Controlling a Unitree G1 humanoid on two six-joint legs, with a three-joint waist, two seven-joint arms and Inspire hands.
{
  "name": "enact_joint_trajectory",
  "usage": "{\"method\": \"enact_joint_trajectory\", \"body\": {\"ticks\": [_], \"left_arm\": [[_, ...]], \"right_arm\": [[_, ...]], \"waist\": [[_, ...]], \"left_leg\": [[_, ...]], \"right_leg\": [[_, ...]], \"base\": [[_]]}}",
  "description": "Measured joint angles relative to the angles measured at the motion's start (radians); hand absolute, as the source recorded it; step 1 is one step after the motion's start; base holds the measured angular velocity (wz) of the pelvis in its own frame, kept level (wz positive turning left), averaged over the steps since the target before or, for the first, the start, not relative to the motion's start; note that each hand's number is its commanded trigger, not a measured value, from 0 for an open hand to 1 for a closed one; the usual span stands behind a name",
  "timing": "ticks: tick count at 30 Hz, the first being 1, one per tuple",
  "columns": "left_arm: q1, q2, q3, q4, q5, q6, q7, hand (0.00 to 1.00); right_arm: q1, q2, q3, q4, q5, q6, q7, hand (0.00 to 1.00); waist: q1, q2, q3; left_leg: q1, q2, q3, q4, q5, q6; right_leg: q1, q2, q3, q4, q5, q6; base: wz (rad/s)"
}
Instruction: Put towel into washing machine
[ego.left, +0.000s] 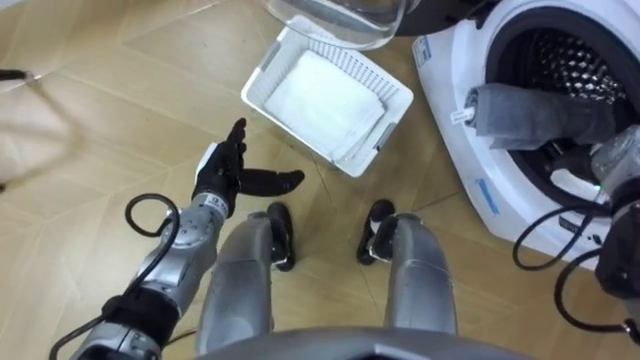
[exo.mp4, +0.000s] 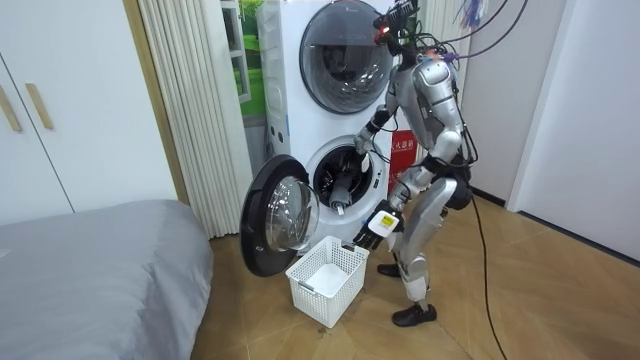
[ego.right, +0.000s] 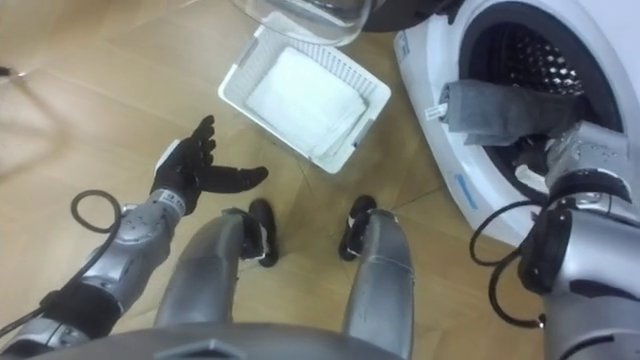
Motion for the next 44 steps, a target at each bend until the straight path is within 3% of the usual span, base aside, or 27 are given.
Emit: {"method": "enact_joint_trajectory", "body": {"ticks": [5,9,12,15,20,24,27,30,37,44], "left_arm": [[-0.015,-0.016,0.02,0.104,0.155,-0.001,-0.014,0.0],[-0.014,-0.018,0.026,0.173,0.198,-0.007,-0.016,0.0],[0.001,-0.015,0.045,0.261,0.222,-0.027,-0.019,0.0],[0.062,0.001,0.096,0.32,0.229,-0.052,-0.015,0.0],[0.109,0.005,0.168,0.437,0.232,-0.064,0.007,0.0],[0.143,0.005,0.196,0.455,0.228,-0.066,0.01,0.0],[0.169,0.002,0.212,0.469,0.232,-0.071,0.011,0.0],[0.198,0.002,0.238,0.473,0.223,-0.071,0.016,0.0],[0.235,-0.009,0.251,0.475,0.222,-0.07,0.033,0.0],[0.239,-0.04,0.351,0.53,0.232,-0.063,0.037,0.0]], "right_arm": [[0.081,0.036,0.028,-0.016,-0.073,-0.021,0.051,0.0],[0.178,0.085,0.073,0.022,-0.128,-0.026,0.156,0.0],[0.256,0.122,0.145,0.083,-0.221,-0.024,0.255,0.0],[0.381,0.151,0.259,0.137,-0.423,-0.005,0.367,0.0],[0.514,0.181,0.383,0.142,-0.753,0.018,0.469,0.0],[0.549,0.21,0.441,0.138,-1.007,0.037,0.531,0.0],[0.553,0.217,0.474,0.118,-1.285,0.055,0.585,0.0],[0.555,0.221,0.511,0.091,-1.411,0.056,0.613,0.0],[0.562,0.278,0.51,0.092,-1.545,0.063,0.658,0.0],[0.581,0.281,0.509,0.098,-1.554,0.063,0.732,0.0]], "waist": [[-0.001,0.018,-0.0042],[0.0,0.024,-0.0077],[0.0,0.045,-0.0202],[0.001,0.06,-0.0287],[-0.004,0.067,-0.0332],[-0.005,0.066,-0.0327],[0.0,0.063,-0.0316],[-0.001,0.052,-0.0309],[-0.002,0.039,-0.0301],[0.004,0.043,-0.0332]], "left_leg": [[0.056,0.0,-0.008,-0.055,0.006,-0.003],[0.135,0.002,-0.018,-0.105,0.01,-0.01],[0.22,0.004,-0.022,-0.174,0.016,-0.019],[0.327,0.003,-0.018,-0.255,0.024,-0.03],[0.443,0.004,-0.018,-0.33,0.033,-0.043],[0.523,0.005,-0.016,-0.376,0.038,-0.052],[0.601,0.003,-0.014,-0.415,0.04,-0.056],[0.651,0.004,-0.014,-0.435,0.041,-0.058],[0.735,0.003,-0.014,-0.469,0.043,-0.06],[0.804,0.005,-0.013,-0.499,0.042,-0.064]], "right_leg": [[0.073,0.018,-0.016,-0.073,0.017,0.012],[0.166,0.036,-0.032,-0.15,0.029,0.019],[0.261,0.059,-0.04,-0.238,0.048,0.026],[0.364,0.081,-0.033,-0.324,0.063,0.033],[0.476,0.101,-0.034,-0.399,0.067,0.036],[0.549,0.111,-0.034,-0.438,0.069,0.037],[0.622,0.117,-0.038,-0.469,0.071,0.04],[0.672,0.122,-0.043,-0.488,0.071,0.04],[0.761,0.128,-0.052,-0.522,0.073,0.044],[0.819,0.14,-0.028,-0.539,0.074,0.045]], "base": [[-0.02],[0.01],[-0.06],[-0.11],[-0.07],[-0.04],[-0.01],[0.01],[0.04],[-0.08]]}}
